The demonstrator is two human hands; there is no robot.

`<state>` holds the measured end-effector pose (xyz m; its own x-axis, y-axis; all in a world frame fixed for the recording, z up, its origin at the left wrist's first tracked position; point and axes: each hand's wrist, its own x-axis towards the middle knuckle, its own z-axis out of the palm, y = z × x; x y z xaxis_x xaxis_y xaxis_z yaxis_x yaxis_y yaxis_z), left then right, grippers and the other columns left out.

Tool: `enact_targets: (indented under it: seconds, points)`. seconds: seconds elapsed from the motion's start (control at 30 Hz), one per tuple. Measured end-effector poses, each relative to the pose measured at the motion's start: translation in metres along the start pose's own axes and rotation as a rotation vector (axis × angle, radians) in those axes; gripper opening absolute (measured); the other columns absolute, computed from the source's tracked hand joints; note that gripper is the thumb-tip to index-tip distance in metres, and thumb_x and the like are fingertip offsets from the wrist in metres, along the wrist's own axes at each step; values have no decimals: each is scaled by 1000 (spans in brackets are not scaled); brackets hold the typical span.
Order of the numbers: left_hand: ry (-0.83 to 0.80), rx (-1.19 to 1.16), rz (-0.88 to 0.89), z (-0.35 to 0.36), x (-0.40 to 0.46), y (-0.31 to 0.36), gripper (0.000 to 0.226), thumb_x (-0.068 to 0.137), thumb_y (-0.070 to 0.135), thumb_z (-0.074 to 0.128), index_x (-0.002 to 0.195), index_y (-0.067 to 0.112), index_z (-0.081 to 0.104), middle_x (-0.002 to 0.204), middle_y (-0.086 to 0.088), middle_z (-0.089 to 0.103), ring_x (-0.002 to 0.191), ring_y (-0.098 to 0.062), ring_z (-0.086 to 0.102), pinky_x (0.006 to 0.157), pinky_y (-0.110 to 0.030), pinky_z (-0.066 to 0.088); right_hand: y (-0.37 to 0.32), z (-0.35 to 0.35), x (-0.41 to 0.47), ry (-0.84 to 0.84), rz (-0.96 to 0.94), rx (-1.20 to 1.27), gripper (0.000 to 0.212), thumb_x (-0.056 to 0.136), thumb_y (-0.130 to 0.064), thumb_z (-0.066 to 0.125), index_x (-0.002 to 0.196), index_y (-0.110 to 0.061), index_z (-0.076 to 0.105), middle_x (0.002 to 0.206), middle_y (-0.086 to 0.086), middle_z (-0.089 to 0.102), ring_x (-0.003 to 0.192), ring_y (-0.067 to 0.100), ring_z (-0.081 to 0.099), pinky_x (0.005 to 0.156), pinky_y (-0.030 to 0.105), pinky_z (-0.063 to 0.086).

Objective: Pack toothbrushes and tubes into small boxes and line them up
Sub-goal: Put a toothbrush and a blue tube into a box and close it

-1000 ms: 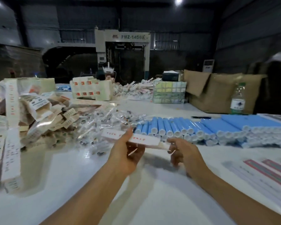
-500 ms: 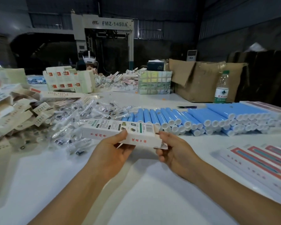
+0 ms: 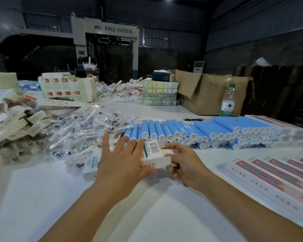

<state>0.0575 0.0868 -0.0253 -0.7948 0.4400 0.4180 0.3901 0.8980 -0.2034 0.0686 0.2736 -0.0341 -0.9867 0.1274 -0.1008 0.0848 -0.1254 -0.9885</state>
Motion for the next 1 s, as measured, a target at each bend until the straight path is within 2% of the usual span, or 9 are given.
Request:
enact_targets:
  seconds: [0.13,0.2,0.3,0.43,0.5,0.6,0.83,0.9,1.0]
  points:
    - [-66,-69,9,5,-2,0,72,88,68,17,145,25,14,140,7,34,131,-16,31,113,-44,2,2,-7,-5,-21,-152,-368,19,93,-13,54,92,-29,64,83,21,68,51,21,49,37,24,32]
    - [-42,-84,44,7,-5,2,64,90,66,17,139,26,20,131,7,38,120,-17,40,105,-35,22,-9,-13,4,105,-352,-676,16,95,-21,55,88,-33,62,78,3,64,59,16,53,43,20,39]
    - [-43,-108,72,11,-5,9,62,91,64,14,138,24,20,129,5,38,115,-18,40,94,-31,30,-48,-30,44,379,-501,-831,12,94,-18,53,91,-23,64,81,-5,63,71,14,56,59,24,43]
    - [-104,-135,106,18,0,22,65,94,63,23,140,18,19,133,0,36,119,-22,37,96,-35,28,-92,-57,100,507,-306,-1197,16,92,-11,47,87,-7,61,81,8,59,71,25,55,58,28,41]
    - [-129,-172,110,21,2,25,69,92,66,28,139,17,22,134,-1,36,121,-22,35,98,-37,27,-100,-59,120,484,-150,-1369,24,90,-6,49,66,-5,48,65,9,46,62,26,47,49,27,35]
    - [-139,-202,107,24,6,25,72,91,66,29,142,16,19,138,-3,32,123,-23,32,100,-41,24,-105,-51,142,372,67,-1523,30,88,-11,57,61,-7,46,60,7,46,51,18,43,44,25,34]
    - [-166,-210,126,28,10,24,73,93,62,33,146,14,14,142,-7,30,126,-26,30,104,-44,21,-114,-54,162,292,285,-1370,17,80,-11,67,69,-4,55,49,9,53,38,19,46,41,18,36]
    - [-145,-221,104,29,8,21,76,91,66,31,145,15,13,143,-3,29,127,-24,29,105,-43,22,-112,-59,159,300,218,-1289,12,81,-12,63,83,-6,53,60,12,52,45,20,44,43,21,34]
    - [-109,-192,94,28,9,18,74,92,66,26,145,15,13,140,-2,31,125,-22,32,103,-40,25,-121,-70,141,367,-82,-978,15,86,-10,53,97,-13,43,62,11,45,42,18,37,38,17,30]
